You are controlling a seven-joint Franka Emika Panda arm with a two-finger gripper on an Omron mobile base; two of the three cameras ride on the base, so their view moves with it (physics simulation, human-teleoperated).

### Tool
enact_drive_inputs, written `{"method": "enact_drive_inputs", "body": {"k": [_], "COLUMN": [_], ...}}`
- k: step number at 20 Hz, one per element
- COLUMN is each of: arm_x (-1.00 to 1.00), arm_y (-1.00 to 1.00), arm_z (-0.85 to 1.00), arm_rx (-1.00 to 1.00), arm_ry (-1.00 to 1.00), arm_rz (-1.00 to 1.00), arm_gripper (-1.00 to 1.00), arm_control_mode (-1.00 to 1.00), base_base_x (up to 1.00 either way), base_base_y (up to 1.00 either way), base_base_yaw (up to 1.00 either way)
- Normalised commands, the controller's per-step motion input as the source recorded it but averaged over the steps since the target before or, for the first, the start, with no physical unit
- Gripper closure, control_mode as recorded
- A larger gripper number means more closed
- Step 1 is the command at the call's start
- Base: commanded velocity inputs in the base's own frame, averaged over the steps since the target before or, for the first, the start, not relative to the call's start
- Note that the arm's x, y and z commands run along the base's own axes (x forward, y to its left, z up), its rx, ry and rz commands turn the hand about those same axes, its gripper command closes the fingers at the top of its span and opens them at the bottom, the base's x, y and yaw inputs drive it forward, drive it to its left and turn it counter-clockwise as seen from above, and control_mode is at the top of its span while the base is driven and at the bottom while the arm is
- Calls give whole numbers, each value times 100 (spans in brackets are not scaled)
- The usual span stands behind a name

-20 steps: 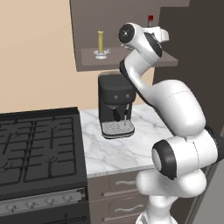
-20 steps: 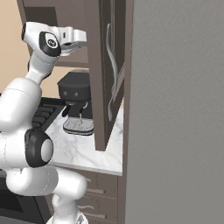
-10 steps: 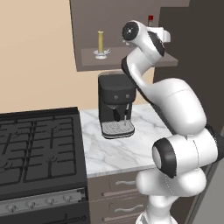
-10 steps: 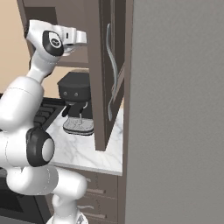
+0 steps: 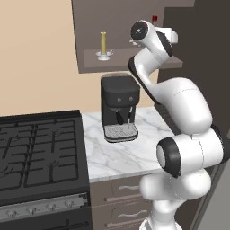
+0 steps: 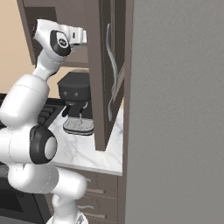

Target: Get the candle and the liquor from the cabinet and move them to the dining counter.

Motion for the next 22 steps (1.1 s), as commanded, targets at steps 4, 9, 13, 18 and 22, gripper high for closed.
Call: {"method": "enact_drive_inputs", "body": {"k": [4, 9, 13, 18, 22], "arm_x": [39, 33, 37, 32, 23], "arm_y": [-11, -22, -8, -4, -3], "arm_z": [3, 4, 25, 36, 30], "arm_rx": [4, 5, 5, 3, 1], "arm_ry": [0, 0, 1, 2, 1], "arm_rz": [4, 7, 5, 2, 1], "arm_gripper": [-100, -100, -100, -100, -100], "arm_control_mode": [-100, -100, -100, -100, -100], "base_base_x": [0, 0, 0, 0, 0], "base_base_y": [0, 0, 0, 0, 0], "base_base_yaw": [0, 0, 0, 0, 0]}}
